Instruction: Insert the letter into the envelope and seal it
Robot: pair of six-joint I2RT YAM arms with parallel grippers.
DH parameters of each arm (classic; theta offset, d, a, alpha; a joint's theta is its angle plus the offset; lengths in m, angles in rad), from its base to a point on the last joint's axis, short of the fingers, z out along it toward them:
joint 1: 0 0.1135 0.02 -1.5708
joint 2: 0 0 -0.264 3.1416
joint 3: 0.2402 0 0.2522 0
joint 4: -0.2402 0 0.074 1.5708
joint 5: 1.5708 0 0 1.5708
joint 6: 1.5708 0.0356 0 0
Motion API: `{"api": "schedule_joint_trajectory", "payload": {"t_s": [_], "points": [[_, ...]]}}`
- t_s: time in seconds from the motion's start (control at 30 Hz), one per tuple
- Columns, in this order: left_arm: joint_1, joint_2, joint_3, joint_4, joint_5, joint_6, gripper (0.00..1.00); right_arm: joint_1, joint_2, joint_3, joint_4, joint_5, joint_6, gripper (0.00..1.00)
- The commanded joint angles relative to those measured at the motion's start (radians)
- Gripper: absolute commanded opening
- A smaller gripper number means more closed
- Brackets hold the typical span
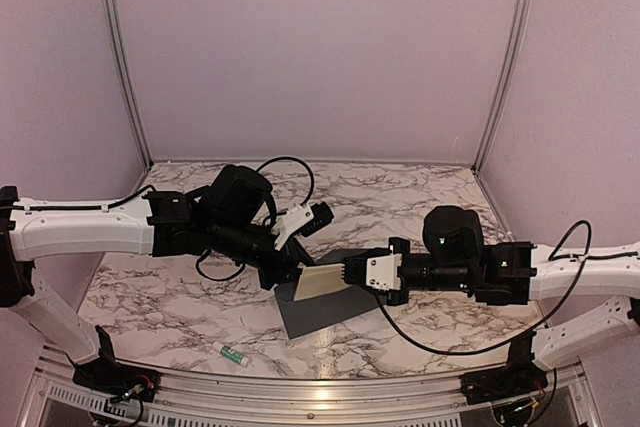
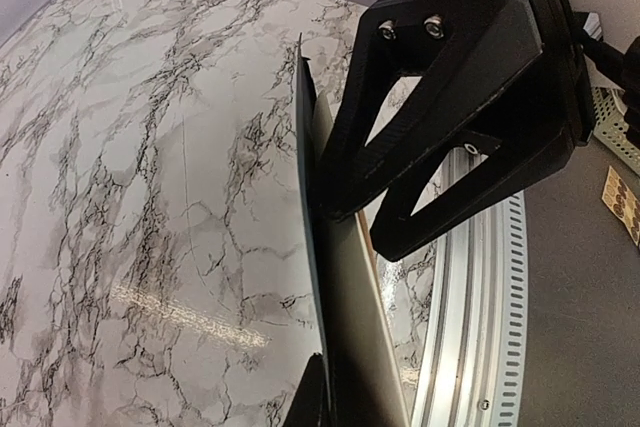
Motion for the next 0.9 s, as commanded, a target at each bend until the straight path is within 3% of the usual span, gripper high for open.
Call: {"api": "schedule_joint_trajectory", "payload": {"t_s": [0.0,0.13,0.23,0.57,0.87], "points": [[0.002,0.002,0.010,0.034,0.026,0.010,0.00,-0.012,0.005,0.012,0.018,-0.034,0.016,0.25],[0.002,0.004,0.010,0.034,0.025,0.009,0.00,-0.014,0.003,0.016,0.011,-0.046,0.016,0.07],[0.002,0.002,0.011,0.034,0.026,0.006,0.00,-0.014,0.003,0.016,0.010,-0.047,0.013,0.00],[0.002,0.014,0.012,0.031,-0.001,0.006,0.00,-0.016,-0.001,0.019,-0.020,-0.037,-0.013,0.00],[0.002,0.044,0.026,0.013,-0.034,0.012,0.00,-0.016,0.018,0.070,-0.121,0.089,-0.072,0.00]]}}
